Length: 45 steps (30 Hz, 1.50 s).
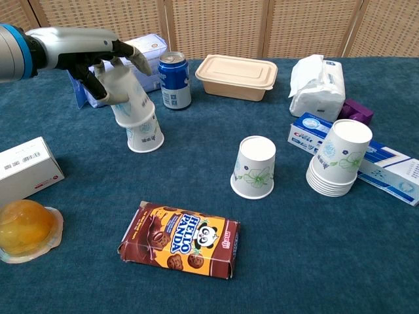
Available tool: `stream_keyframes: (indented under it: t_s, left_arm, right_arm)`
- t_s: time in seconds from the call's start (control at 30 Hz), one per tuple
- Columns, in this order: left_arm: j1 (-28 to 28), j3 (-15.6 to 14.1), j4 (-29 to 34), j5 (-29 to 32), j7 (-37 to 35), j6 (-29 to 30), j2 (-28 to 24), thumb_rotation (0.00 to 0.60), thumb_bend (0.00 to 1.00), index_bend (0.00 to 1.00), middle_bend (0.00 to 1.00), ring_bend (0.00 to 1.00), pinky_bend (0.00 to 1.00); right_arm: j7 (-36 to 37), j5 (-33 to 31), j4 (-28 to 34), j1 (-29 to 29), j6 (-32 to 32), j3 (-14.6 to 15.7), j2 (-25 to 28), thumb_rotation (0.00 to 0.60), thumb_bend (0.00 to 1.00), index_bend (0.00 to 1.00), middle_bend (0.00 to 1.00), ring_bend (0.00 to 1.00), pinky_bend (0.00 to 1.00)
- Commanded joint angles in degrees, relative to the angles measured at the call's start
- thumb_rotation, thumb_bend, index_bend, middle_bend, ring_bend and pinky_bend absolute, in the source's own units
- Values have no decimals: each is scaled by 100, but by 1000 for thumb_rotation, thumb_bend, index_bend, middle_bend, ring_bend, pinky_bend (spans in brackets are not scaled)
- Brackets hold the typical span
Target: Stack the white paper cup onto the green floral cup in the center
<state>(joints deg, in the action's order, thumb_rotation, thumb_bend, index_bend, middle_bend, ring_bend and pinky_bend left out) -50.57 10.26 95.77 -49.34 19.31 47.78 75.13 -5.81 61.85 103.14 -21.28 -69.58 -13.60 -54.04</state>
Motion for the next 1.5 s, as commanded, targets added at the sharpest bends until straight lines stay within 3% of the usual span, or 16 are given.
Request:
stream_keyframes:
  t_s: [0.03, 0.13, 0.43, 0.97, 1.1, 1.33, 1.5]
  left_arm:
    - [-68, -81, 59, 169, 146, -58, -87, 600, 424, 13, 3, 73, 349]
    - [-114, -172, 134, 319, 336, -25, -182, 600, 424, 0, 0, 26, 336]
    - [-153, -430, 274, 590, 664, 125, -247, 600, 424, 0, 0, 23, 336]
    - [-482, -595, -364, 853, 1029, -2, 429, 600, 424, 21, 0, 31, 346]
    - [-523, -581, -606, 837, 1037, 48, 674, 600, 425, 101, 16, 117, 385]
    - [-501, -562, -838, 642, 1021, 227, 946, 600, 425, 269, 204, 365, 486]
    - [-461, -541, -841, 549, 974, 266, 950, 600, 425, 293, 245, 392, 495]
  right_arm:
    - [10, 6, -1, 2, 3, -4, 4, 600, 447, 201, 248, 115, 507]
    - [33, 6, -1, -1, 22, -15, 7, 600, 449, 201, 248, 115, 507]
    - [31, 6, -16, -45, 98, -25, -43, 600, 448, 201, 248, 115, 507]
    - [104, 20, -40, 37, 47, -14, -23, 600, 449, 201, 249, 115, 507]
    - [132, 7, -33, 67, 32, -22, 15, 600, 449, 201, 249, 115, 507]
    - [191, 18, -9, 117, 0, -28, 65, 600, 449, 201, 249, 115, 508]
    - [208, 40, 6, 129, -14, -35, 78, 600, 449, 200, 249, 115, 507]
